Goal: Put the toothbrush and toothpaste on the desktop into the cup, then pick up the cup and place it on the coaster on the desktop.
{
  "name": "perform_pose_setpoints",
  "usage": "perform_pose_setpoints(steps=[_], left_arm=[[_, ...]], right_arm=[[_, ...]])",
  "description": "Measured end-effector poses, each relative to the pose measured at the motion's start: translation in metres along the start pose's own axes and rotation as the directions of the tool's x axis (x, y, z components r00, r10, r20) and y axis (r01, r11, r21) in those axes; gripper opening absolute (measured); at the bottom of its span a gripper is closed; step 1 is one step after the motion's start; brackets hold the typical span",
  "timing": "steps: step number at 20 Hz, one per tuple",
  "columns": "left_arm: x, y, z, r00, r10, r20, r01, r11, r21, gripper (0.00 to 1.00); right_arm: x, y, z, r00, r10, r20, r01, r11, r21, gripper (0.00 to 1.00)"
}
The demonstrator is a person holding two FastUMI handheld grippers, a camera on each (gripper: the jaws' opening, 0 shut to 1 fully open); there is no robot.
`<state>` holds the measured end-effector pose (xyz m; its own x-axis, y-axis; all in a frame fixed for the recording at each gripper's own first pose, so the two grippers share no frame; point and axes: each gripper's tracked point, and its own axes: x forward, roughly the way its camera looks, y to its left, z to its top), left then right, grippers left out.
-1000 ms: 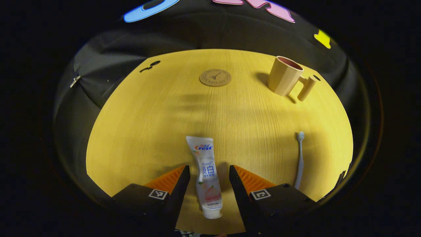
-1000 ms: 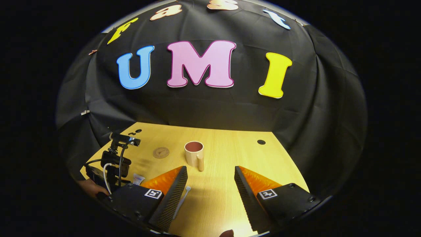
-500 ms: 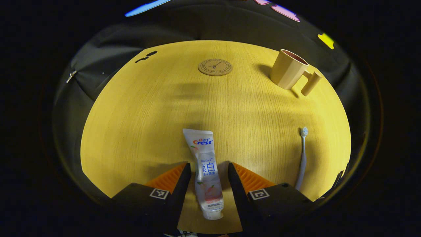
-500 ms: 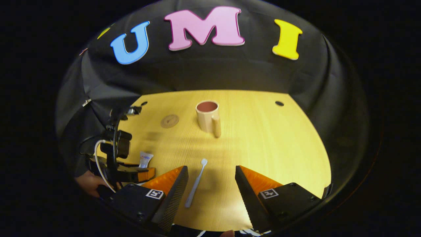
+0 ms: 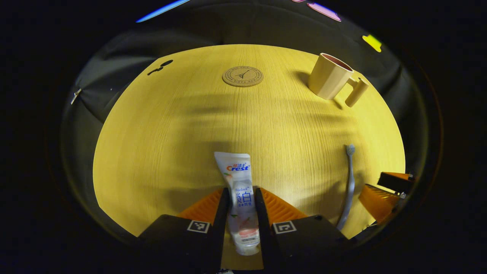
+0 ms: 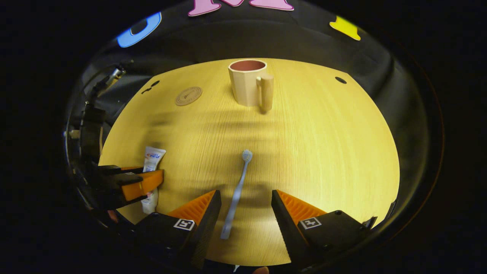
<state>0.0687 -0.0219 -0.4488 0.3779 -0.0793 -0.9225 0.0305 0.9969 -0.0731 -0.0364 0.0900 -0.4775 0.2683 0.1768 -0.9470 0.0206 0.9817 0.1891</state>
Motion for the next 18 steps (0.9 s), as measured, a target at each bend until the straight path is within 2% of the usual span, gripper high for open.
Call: perform_pose_setpoints(steps=[1,2,5,8,10,11,12,14,15,16,17,18], left_arm=[[0.001,0.000,-0.001,1.000,-0.006,0.000,0.006,1.000,0.012,0.45],[0.000,0.000,0.000,1.000,-0.010,0.000,0.010,1.000,0.018,0.43],[0.001,0.001,-0.002,1.000,-0.018,0.010,0.018,1.000,0.021,0.42],[0.001,0.001,-0.001,1.000,-0.025,0.015,0.025,0.999,0.024,0.40],[0.001,0.001,-0.001,0.999,-0.029,0.018,0.028,0.999,0.022,0.40],[0.001,0.002,-0.002,0.999,-0.030,0.022,0.029,0.999,0.022,0.40],[0.001,0.001,-0.001,0.999,-0.031,0.024,0.030,0.999,0.023,0.40],[0.002,0.001,-0.002,0.999,-0.035,0.029,0.034,0.999,0.028,0.40],[0.001,0.001,-0.002,0.999,-0.035,0.032,0.034,0.999,0.030,0.36],[0.001,0.002,-0.002,0.999,-0.034,0.034,0.033,0.999,0.031,0.36],[0.002,0.001,-0.002,0.999,-0.033,0.038,0.032,0.999,0.033,0.36],[0.001,0.002,-0.001,0.999,-0.032,0.044,0.030,0.999,0.035,0.40]], right_arm=[[0.006,0.003,-0.003,1.000,-0.002,-0.015,0.002,1.000,0.010,0.83],[0.012,0.004,-0.006,0.999,-0.008,-0.036,0.009,1.000,0.011,0.83],[0.023,0.006,-0.017,0.995,-0.026,-0.097,0.027,1.000,0.007,0.80],[0.029,0.008,-0.015,0.993,-0.032,-0.117,0.035,0.999,0.017,0.70],[0.030,0.002,-0.016,0.988,-0.066,-0.137,0.066,0.998,-0.009,0.66],[0.029,0.001,-0.015,0.987,-0.081,-0.141,0.078,0.997,-0.026,0.70],[0.032,0.002,-0.016,0.985,-0.083,-0.149,0.080,0.996,-0.028,0.60],[0.032,0.004,-0.017,0.984,-0.081,-0.156,0.077,0.997,-0.031,0.60],[0.030,0.006,-0.014,0.984,-0.076,-0.160,0.070,0.997,-0.042,0.54],[0.032,0.008,-0.014,0.984,-0.069,-0.166,0.060,0.996,-0.059,0.39],[0.032,0.010,-0.014,0.984,-0.067,-0.165,0.055,0.996,-0.073,0.34],[0.032,0.011,-0.014,0.984,-0.066,-0.166,0.054,0.996,-0.077,0.23]])
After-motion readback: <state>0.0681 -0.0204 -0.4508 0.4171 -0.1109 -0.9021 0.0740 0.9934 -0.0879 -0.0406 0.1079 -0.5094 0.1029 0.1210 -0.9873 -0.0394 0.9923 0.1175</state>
